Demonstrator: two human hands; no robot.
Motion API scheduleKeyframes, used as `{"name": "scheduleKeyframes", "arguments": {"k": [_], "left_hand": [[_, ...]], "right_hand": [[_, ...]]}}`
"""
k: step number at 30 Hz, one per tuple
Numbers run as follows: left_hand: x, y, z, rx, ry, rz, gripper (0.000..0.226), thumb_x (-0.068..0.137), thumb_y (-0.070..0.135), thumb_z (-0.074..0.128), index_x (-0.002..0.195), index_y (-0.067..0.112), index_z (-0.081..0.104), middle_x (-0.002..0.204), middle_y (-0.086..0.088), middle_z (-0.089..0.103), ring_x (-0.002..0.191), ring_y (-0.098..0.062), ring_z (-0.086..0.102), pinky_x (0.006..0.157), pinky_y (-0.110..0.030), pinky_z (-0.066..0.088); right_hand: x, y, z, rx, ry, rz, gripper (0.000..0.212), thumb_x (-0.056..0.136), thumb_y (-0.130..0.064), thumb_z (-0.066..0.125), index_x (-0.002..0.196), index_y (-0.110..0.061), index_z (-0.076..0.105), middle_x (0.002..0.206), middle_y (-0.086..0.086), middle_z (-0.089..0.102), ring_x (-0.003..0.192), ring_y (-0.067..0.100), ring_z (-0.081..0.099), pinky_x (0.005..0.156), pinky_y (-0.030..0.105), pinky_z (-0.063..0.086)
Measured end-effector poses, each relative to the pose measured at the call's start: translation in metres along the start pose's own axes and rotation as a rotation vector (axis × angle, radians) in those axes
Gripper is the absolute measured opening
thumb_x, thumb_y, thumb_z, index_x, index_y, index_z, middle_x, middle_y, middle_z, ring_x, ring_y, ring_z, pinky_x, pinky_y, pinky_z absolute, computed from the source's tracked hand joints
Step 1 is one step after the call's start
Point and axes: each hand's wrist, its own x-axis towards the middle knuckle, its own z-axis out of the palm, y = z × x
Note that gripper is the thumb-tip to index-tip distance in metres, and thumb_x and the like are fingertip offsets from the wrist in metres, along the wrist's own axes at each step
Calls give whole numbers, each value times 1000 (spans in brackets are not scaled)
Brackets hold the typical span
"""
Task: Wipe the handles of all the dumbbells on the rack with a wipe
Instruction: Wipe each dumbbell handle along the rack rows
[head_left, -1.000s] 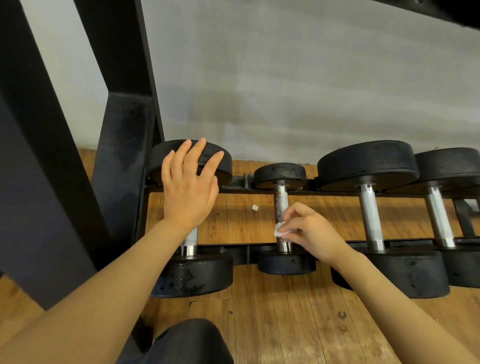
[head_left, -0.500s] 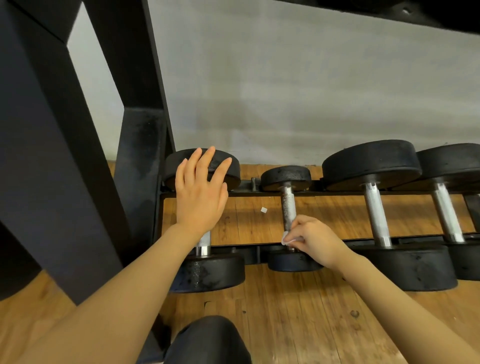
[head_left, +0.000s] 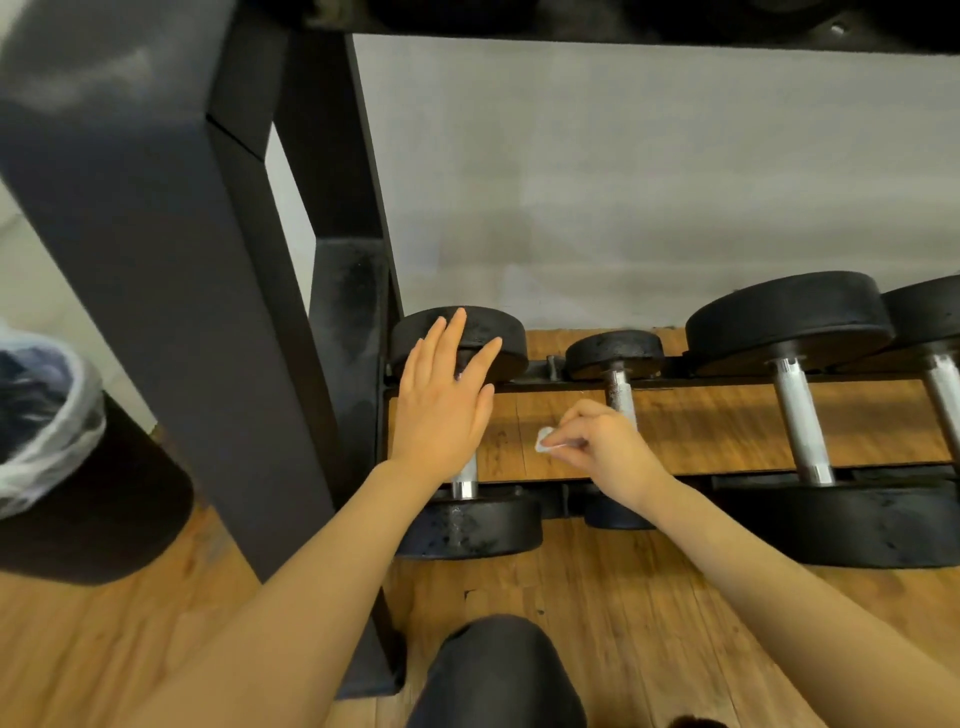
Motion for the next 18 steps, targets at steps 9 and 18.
{"name": "scheduleKeyframes", "arguments": {"k": [9,18], "left_hand": [[-40,11,-12,-104,-104,-314,54,102,36,42,153,24,28,163,-12,9,150,-33,10,118,-49,24],[-76,15,-16,-222,-4,-537,60,99,50,22,153,25,30,164,-5,12,150,-24,11,118,-44,21]], "right_hand": [[33,-42,33,219,136,-4,16,84,-19,70,100,-20,74,92,-10,57,85,-1,53,79,12,40],[62,-47,56,380,254,-28,15,88,-14,66,101,-16,74,103,-6,58,91,-7,52,81,2,39]]}}
